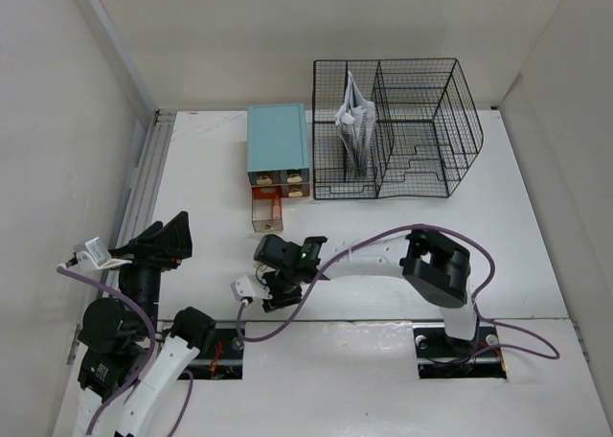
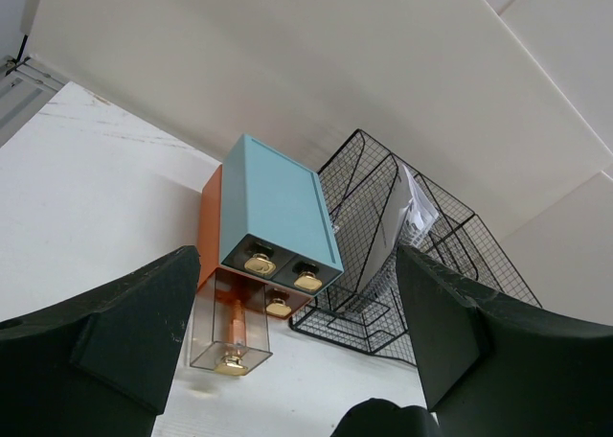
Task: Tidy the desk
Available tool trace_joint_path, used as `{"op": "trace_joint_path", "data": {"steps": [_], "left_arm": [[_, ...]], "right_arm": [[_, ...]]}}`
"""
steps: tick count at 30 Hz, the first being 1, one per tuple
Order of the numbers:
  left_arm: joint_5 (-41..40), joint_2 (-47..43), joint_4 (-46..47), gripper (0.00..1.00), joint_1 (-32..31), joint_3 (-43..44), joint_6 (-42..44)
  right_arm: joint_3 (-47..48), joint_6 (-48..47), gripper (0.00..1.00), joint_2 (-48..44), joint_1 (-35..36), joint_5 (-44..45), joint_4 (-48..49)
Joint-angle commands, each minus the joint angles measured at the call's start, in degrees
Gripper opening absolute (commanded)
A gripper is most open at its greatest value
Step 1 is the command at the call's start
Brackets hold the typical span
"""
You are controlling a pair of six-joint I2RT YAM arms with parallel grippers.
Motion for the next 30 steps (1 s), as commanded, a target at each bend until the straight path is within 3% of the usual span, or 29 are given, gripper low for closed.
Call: {"op": "trace_joint_path", "data": {"steps": [1,6,10,11,15,19,25,30], "left_arm": [[0.5,-2.4,1.7,0.81,-0.4,-0.1,0.1],[0.5,-2.4,1.7,0.81,-0.4,-0.1,0.1],[0.5,-2.4,1.7,0.81,-0.4,-0.1,0.1],[0.5,-2.4,1.7,0.81,-0.4,-0.1,0.1],[0.5,-2.4,1.7,0.81,-0.4,-0.1,0.1],[0.5,-2.4,1.7,0.81,-0.4,-0.1,0.1],[0.5,-2.4,1.7,0.81,-0.4,-0.1,0.1],[0.5,-2.4,1.7,0.81,-0.4,-0.1,0.1]], "right_arm": [[1.8,1.2,0.49,2.7,0.6,2.3,0.0],[1.8,1.2,0.46,3.8,0.6,3.5,0.0],[1.8,1.2,0.05,4.3,0.6,3.5,0.0],[1.8,1.2,0.01,4.3,0.6,4.0,0.0],[5.8,-0.6,0.0,3.2,0.6,6.7,-0.8],[12.3,-3.4,0.0,2.0,0.6,15.1,-0.8],[24.3,-4.7,0.0,3.4,-6.7,19.1,0.6],[28.3,-4.7,0.0,6.4,-12.6,19.1,3.0]]}}
